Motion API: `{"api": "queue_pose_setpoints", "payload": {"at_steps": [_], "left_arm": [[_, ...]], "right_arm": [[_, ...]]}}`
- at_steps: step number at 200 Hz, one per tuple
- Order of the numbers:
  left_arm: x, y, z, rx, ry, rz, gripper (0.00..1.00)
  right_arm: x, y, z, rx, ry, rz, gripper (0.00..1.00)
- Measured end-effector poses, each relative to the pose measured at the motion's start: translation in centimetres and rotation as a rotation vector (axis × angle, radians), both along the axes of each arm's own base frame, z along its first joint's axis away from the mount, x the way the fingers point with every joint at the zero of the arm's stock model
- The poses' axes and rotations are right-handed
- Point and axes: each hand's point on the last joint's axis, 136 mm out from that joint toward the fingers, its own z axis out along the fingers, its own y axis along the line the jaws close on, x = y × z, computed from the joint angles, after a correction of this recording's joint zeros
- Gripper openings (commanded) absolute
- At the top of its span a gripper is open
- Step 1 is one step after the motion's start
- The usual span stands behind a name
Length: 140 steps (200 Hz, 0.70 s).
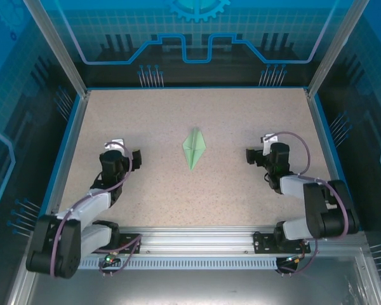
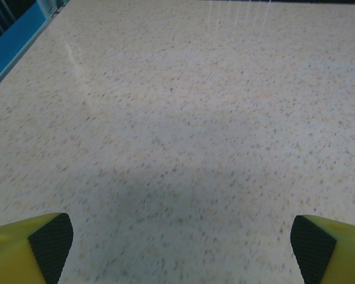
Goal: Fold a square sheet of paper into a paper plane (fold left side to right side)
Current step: Reset both arms
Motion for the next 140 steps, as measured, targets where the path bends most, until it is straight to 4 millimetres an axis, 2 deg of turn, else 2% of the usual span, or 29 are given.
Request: {"api": "queue_pose_setpoints", "payload": {"at_steps": [24,55,84,117,140], "left_arm": [[1.4,-0.6,-0.8,-0.013,-0.017,-0.053,0.99],[2.9,-1.6,-1.7,-0.041,-0.040,-0.114,0.99],[4.1,-2.0,-4.3,-0.063,0.023,-0.145,0.99],[5.4,-1.1,-2.8,-0.079,-0.021,-0.132,0.99],[5.5,-1.2,-2.7,-0.082,-0.024,-0.139,0.99]], "right_arm": [[0.4,0.4,-0.9,0.012,0.008,0.031,0.99],[1.1,0.5,0.1,0.024,-0.031,0.043,0.99],[1.3,0.7,0.5,0.025,-0.048,0.051,0.99],[1.3,0.7,0.5,0.015,-0.048,0.057,0.99],[1.3,0.7,0.5,0.012,-0.049,0.058,0.99]]}}
